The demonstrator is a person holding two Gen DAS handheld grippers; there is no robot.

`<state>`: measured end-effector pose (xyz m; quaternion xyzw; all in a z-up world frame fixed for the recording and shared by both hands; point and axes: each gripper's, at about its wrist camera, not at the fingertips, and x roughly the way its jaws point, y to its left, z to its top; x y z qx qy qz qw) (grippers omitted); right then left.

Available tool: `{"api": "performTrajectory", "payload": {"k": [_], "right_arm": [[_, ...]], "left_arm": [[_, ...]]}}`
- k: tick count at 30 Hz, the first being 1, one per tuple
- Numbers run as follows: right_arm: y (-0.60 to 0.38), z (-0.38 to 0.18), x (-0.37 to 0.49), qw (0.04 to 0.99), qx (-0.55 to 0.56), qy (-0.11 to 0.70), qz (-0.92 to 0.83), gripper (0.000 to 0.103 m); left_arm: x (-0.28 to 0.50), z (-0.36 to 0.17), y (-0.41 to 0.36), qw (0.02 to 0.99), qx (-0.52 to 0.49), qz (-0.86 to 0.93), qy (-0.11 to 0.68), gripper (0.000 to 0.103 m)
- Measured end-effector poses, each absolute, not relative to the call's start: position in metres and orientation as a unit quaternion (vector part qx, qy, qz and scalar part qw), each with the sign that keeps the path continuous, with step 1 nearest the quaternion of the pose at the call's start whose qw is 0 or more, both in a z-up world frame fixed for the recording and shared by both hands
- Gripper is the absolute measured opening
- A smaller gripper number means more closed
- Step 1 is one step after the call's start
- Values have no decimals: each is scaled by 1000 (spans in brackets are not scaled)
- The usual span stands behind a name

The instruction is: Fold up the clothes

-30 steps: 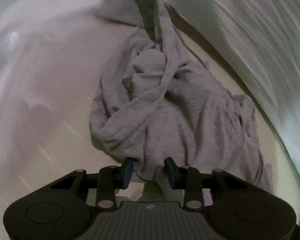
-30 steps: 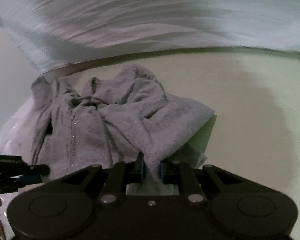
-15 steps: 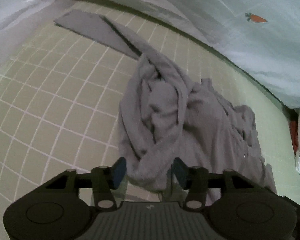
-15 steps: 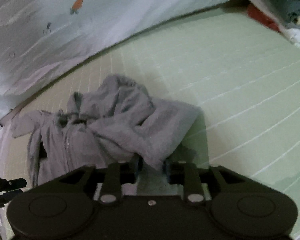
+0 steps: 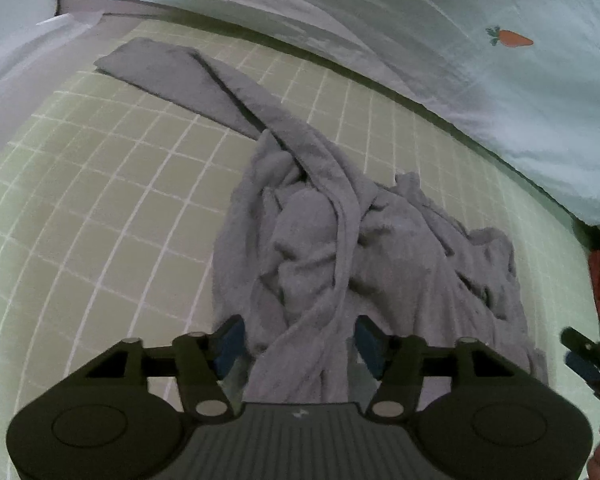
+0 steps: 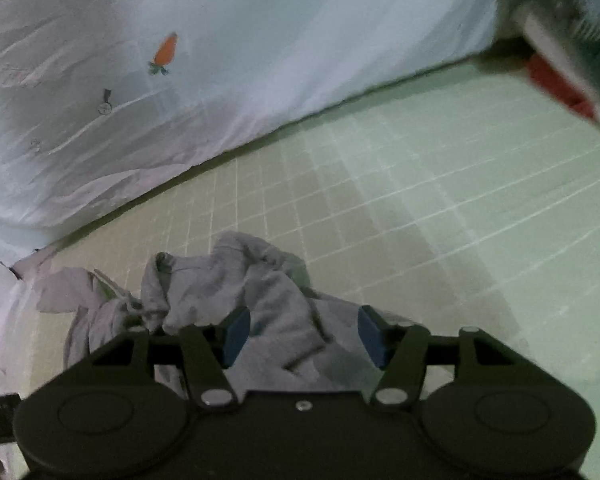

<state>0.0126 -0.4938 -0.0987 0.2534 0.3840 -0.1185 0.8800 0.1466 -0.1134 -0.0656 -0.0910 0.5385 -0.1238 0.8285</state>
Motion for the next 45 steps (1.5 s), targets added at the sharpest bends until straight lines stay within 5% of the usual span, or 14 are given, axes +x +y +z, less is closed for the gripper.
{"api": "performTrajectory", "payload": {"k": [6,7,8,9,10,21,31,36,38,40,41,45], "right_arm": [[-498,-138,60,848,285,435,-103,60],[-496,-140,62,850,281,434,-102,52],[-494,-141,64,853,276,432,-100,29],[-491,-139,62,858,265,429,-95,17],[-489,-137,61,864,254,426,-91,2],[-489,-64,33,921,189,328,-94,1],[-531,46,139,971,129,153,-129,1],[-563,52,203,963,124,151,-185,8],[-560,34,200,951,121,196,-204,37],[-554,10,181,945,120,230,-201,51],[-549,-3,166,944,120,242,-191,53],[-531,-63,104,915,136,332,-187,53]], "left_arm": [[179,-86,-134,811,-86,-149,560,66],[180,-89,-137,815,-89,-137,556,65],[180,-90,-139,819,-84,-132,552,53],[178,-92,-142,819,-72,-137,553,26],[175,-92,-143,822,-57,-135,550,19],[144,-38,-126,865,-97,-140,473,13],[223,67,-149,924,-123,-177,315,12],[290,51,-172,934,-120,-140,306,20],[287,40,-175,928,-107,-122,335,33],[270,25,-166,924,-109,-118,346,55],[258,14,-160,921,-109,-114,357,65],[209,-26,-126,894,-104,-65,431,73]]}}
